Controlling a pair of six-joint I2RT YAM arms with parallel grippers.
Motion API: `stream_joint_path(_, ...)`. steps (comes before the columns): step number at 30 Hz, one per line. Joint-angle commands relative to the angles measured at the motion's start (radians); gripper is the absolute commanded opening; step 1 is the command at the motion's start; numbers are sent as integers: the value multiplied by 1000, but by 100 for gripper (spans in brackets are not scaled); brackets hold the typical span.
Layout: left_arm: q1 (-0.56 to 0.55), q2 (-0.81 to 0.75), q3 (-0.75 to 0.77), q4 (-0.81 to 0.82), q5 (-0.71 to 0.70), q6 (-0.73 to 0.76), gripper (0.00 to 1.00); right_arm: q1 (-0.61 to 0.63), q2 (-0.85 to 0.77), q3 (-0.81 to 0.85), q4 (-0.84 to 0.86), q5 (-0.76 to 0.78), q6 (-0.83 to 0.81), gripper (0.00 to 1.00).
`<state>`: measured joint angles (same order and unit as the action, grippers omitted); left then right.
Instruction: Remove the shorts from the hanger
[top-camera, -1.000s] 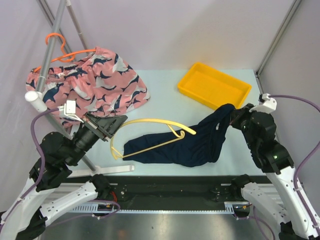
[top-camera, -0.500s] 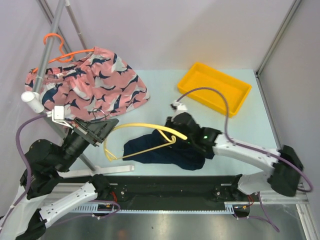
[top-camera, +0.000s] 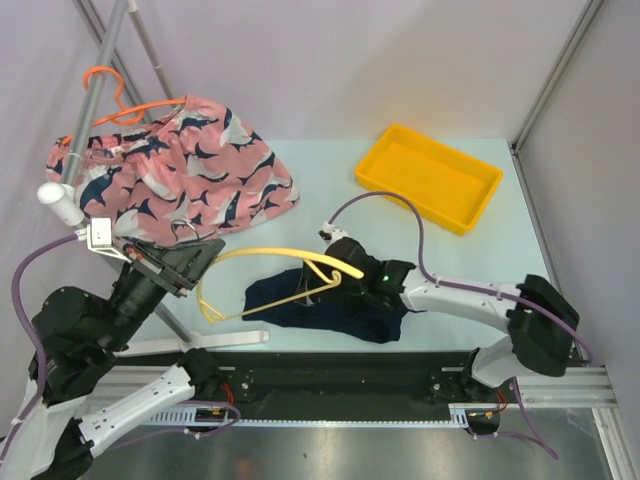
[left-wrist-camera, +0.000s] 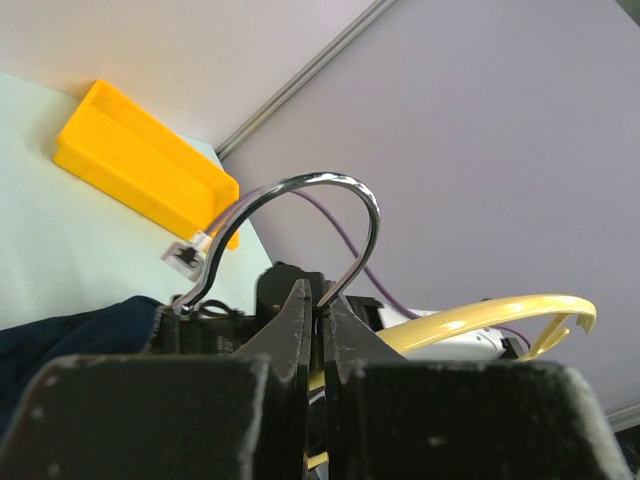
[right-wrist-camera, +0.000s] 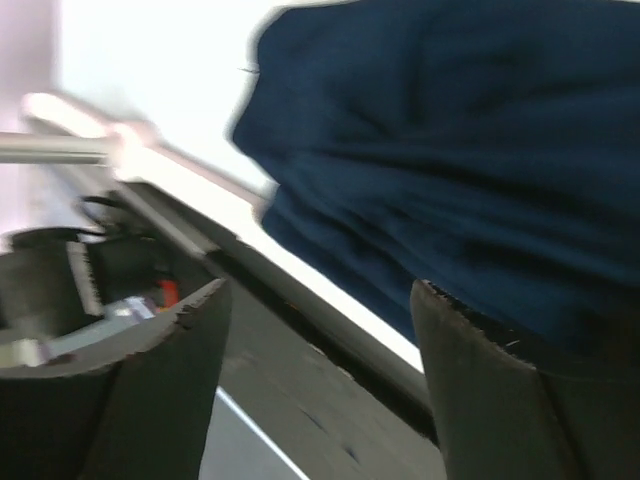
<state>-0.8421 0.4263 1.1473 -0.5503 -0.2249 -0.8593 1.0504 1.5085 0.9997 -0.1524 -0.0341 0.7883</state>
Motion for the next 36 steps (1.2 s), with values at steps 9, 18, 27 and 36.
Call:
stream_joint_path(9, 0, 3, -34, 78, 16, 17, 0, -65, -462, -91, -792, 545, 253, 98)
stream_joint_path(18, 0, 14, -54, 85, 29, 13, 0, -447, -936, -397, -649, 194, 252, 100)
stream_joint_path(27, 0, 19, -75, 102, 61, -17, 0, -469, -943, -720, -186, -151, 359, 100)
stream_joint_path(36, 0, 11, -74, 95, 52, -23, 0, -218, -697, -843, 333, 32, 416, 100)
